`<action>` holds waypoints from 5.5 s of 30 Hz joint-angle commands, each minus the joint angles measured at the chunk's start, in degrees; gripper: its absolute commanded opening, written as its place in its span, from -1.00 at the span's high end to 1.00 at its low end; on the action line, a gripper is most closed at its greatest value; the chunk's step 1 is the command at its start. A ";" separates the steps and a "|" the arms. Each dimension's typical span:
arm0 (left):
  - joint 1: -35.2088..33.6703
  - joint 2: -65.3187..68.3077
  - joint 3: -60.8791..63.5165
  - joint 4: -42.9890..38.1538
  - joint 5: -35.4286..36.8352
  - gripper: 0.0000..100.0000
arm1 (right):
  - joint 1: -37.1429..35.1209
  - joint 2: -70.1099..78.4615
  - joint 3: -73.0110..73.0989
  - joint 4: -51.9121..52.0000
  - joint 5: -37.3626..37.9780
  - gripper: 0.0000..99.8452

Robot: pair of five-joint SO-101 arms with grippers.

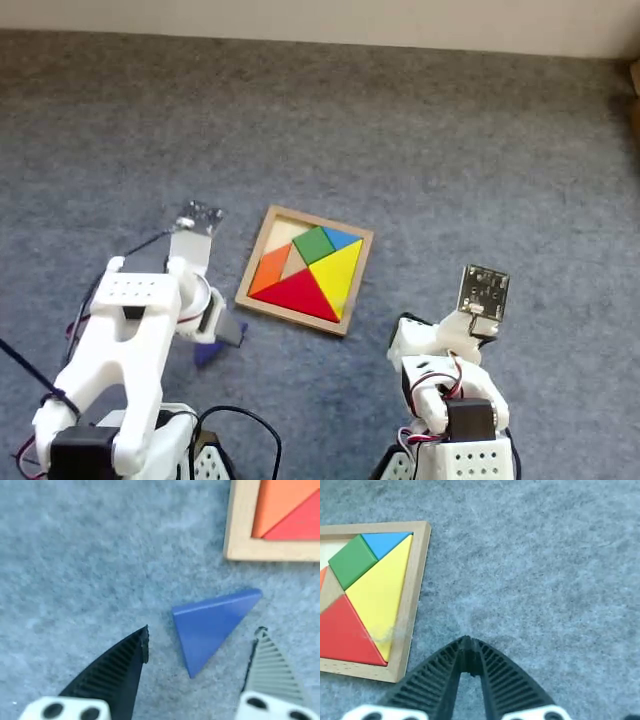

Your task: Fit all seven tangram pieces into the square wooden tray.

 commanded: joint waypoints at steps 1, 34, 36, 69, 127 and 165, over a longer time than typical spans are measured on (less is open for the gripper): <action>-0.13 -0.84 -4.35 0.44 -4.31 0.34 | 0.84 -0.66 7.87 0.57 0.62 0.99; 7.43 14.29 -6.90 -2.02 -9.67 0.48 | 0.92 -0.57 7.87 0.57 0.62 0.99; 7.43 14.29 -6.90 -2.02 -9.67 0.48 | 0.92 -0.57 7.87 0.57 0.62 0.99; 7.43 -7.78 -10.33 10.11 -9.58 0.66 | 2.33 -0.75 7.87 0.57 0.62 0.99; 8.48 60.00 -86.73 23.91 -7.12 0.39 | 2.15 -0.84 7.87 0.57 0.62 0.99; 8.75 49.01 -70.11 14.24 -1.67 0.66 | 2.24 -0.84 7.87 0.57 0.62 0.99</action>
